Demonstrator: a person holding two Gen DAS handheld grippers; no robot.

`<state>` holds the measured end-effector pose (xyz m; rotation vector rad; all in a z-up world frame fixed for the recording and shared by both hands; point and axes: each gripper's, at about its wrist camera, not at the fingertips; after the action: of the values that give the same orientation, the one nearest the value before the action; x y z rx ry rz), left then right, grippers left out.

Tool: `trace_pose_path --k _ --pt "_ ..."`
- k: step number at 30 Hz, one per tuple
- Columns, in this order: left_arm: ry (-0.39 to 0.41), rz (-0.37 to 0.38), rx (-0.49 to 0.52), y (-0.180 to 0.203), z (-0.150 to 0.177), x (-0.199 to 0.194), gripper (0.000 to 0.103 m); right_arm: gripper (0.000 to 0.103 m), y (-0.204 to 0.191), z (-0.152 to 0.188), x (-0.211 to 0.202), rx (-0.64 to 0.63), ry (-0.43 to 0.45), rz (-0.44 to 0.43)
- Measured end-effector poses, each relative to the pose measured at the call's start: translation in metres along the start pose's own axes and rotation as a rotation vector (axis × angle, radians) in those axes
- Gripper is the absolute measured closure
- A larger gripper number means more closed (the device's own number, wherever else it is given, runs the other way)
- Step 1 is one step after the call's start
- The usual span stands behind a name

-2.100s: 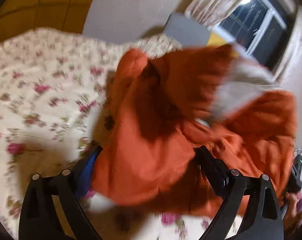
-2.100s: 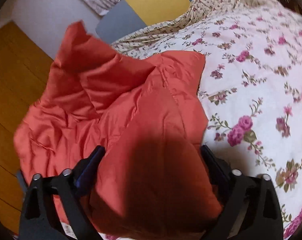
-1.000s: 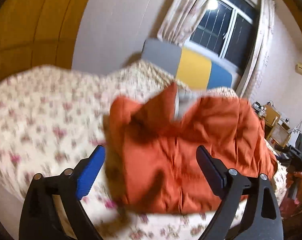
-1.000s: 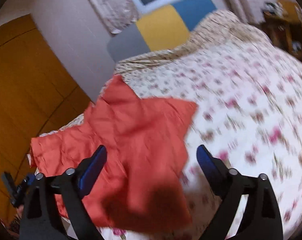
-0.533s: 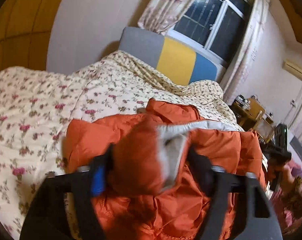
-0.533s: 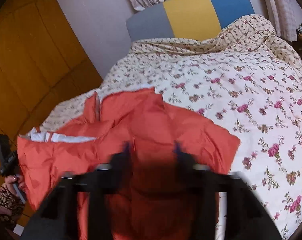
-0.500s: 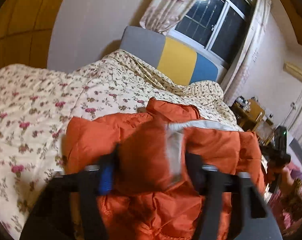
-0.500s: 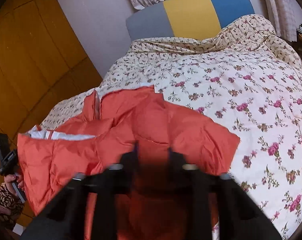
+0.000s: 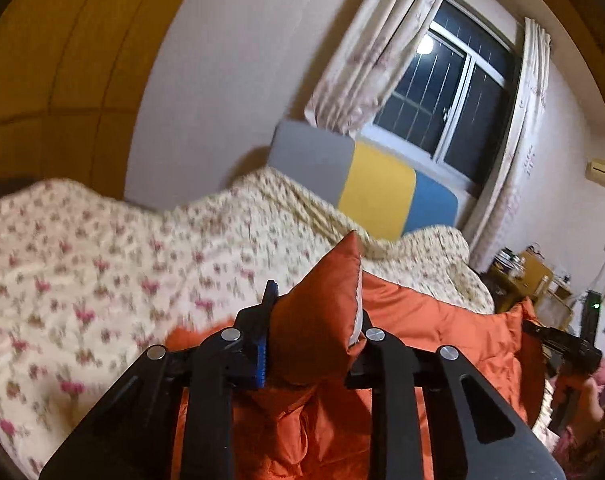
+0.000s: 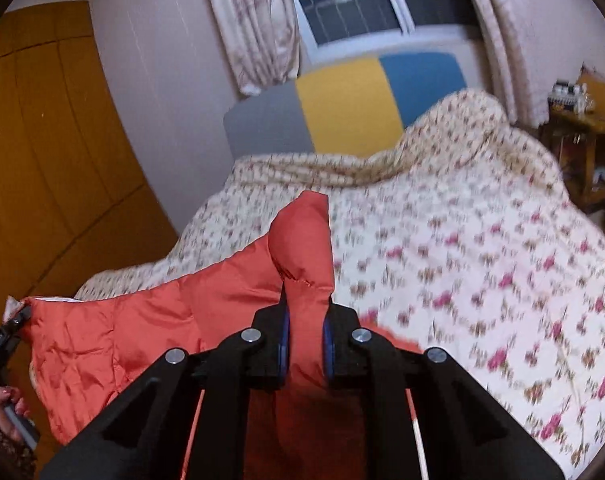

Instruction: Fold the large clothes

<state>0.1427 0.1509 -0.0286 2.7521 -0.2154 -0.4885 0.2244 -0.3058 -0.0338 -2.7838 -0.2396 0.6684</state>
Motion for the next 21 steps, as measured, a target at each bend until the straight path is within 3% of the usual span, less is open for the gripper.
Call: trace_pose_path --k 5,9,21 --pt "0.052 -0.067 -0.019 0.01 -0.029 0.029 0.078 0.091 0.004 -0.024 0.03 0.075 0.046 0.017" --pt "0.061 -0.143 0.011 0.019 -0.035 0.066 0.078 0.091 0.007 -0.026 0.065 0.07 0.026 0.073" --pt "-0.05 -0.32 -0.029 -0.006 0.008 0.161 0.078 0.089 0.022 0.02 0.147 0.026 -0.082 0.181"
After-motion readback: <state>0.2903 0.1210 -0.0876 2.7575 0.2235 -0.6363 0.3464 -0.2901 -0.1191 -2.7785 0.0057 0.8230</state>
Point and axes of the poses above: each gripper's, at about its wrist camera, not at the fingertips, and x roughly the way its jaws point, y to its right, z to its underside, and after that the axes turned 1 degree about -z, right-handed
